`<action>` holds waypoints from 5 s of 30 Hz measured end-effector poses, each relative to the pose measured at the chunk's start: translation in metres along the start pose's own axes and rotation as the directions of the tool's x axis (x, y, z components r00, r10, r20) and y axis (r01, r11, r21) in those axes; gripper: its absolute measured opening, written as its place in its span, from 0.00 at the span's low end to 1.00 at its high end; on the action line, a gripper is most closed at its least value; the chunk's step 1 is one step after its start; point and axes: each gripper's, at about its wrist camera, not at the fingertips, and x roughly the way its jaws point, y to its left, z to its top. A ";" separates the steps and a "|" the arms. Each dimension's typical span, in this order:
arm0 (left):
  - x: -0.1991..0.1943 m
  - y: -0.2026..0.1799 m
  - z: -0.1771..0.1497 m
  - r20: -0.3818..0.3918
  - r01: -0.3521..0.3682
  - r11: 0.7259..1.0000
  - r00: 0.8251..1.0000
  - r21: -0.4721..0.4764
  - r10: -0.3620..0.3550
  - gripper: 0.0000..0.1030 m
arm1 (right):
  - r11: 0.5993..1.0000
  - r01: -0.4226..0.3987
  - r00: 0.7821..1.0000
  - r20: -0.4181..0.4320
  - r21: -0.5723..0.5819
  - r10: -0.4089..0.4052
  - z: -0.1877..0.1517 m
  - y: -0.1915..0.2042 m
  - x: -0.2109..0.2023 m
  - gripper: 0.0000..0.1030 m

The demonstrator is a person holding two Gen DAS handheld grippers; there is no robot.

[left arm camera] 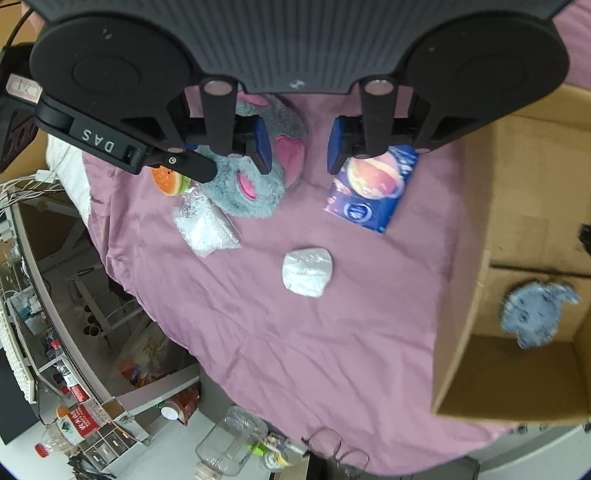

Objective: Organize soft objects
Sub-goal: 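Grasp the grey mouse plush with the right gripper while the left grasps it too, then lift the grey mouse plush with both grippers and carry it over the box, then lower the mouse plush into the box, open both grippers and withdraw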

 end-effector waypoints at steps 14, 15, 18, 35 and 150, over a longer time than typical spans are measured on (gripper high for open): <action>0.012 -0.005 0.001 0.011 0.058 0.997 0.998 -0.051 -0.057 0.31 | 1.000 -0.022 1.000 -0.015 -0.022 0.022 -0.005 0.008 0.007 0.26; 0.012 -0.006 0.001 0.010 0.067 0.996 0.998 -0.059 -0.067 0.31 | 0.999 -0.019 1.000 -0.016 -0.026 0.018 -0.005 0.009 0.006 0.25; 0.011 -0.009 -0.002 0.014 0.083 0.994 0.997 -0.074 -0.082 0.31 | 0.999 -0.013 1.000 -0.010 -0.030 0.013 -0.005 0.010 0.002 0.24; 0.007 -0.008 -0.009 -0.005 0.176 0.981 0.984 -0.076 -0.177 0.23 | 0.997 0.047 0.997 0.056 -0.067 -0.044 -0.017 0.028 -0.030 0.17; -0.189 0.076 0.022 0.154 -0.244 0.968 0.961 0.065 0.231 0.61 | 0.953 -0.026 1.000 -0.009 -0.302 0.024 -0.070 0.185 -0.069 0.81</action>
